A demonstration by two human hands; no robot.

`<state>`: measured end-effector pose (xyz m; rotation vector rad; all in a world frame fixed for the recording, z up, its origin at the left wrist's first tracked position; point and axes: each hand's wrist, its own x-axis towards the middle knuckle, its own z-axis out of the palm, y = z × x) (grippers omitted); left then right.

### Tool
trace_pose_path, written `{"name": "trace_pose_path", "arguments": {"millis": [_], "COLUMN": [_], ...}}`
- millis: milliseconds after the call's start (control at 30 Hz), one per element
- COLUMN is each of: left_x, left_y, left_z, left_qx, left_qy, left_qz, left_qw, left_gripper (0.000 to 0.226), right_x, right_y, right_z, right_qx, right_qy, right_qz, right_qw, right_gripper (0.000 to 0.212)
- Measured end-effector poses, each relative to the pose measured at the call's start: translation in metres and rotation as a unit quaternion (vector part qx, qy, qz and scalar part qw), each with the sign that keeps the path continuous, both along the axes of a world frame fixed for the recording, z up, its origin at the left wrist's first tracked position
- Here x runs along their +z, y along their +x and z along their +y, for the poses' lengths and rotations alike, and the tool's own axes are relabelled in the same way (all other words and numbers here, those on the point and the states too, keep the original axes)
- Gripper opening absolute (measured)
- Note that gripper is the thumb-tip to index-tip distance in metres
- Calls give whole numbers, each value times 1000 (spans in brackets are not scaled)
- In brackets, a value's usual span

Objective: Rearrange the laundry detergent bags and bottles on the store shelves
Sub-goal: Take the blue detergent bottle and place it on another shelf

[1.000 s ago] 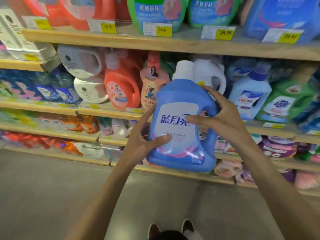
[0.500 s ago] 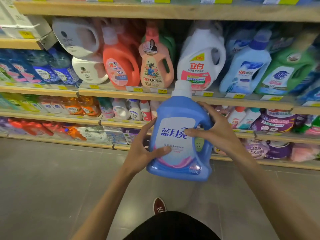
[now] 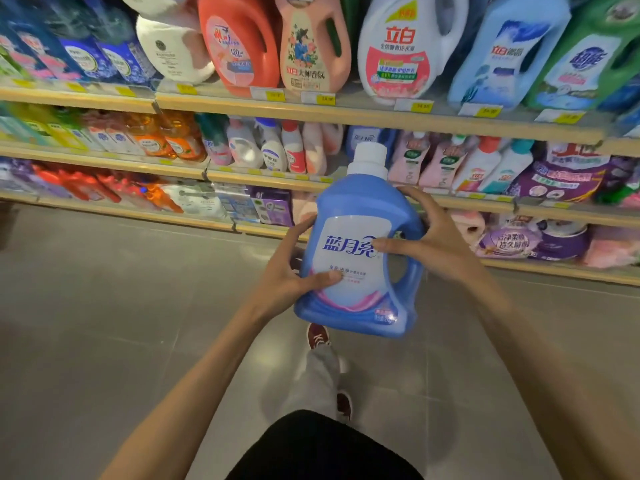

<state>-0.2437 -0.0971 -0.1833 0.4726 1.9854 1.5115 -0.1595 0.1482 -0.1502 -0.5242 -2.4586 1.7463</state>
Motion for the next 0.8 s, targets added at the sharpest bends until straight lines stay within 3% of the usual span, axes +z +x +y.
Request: {"name": "trace_pose_path", "arguments": {"millis": [167, 367, 800], "left_x": [-12, -22, -84], "left_y": [19, 10, -98], "left_z": [-3, 0, 42], "left_qx": [-8, -48, -59], "left_qy": [-28, -47, -26], "left_qz": [-22, -32, -60], "left_qw": [999, 997, 996], "left_gripper": [90, 82, 72], "right_x": [-13, -28, -82], "right_y": [23, 23, -77], "right_z": [-5, 1, 30], "right_qx": [-24, -45, -88], "right_qy": [-21, -29, -24], "right_qz": [-3, -32, -56], "right_qw": [999, 998, 994], "right_gripper": [80, 86, 86]}}
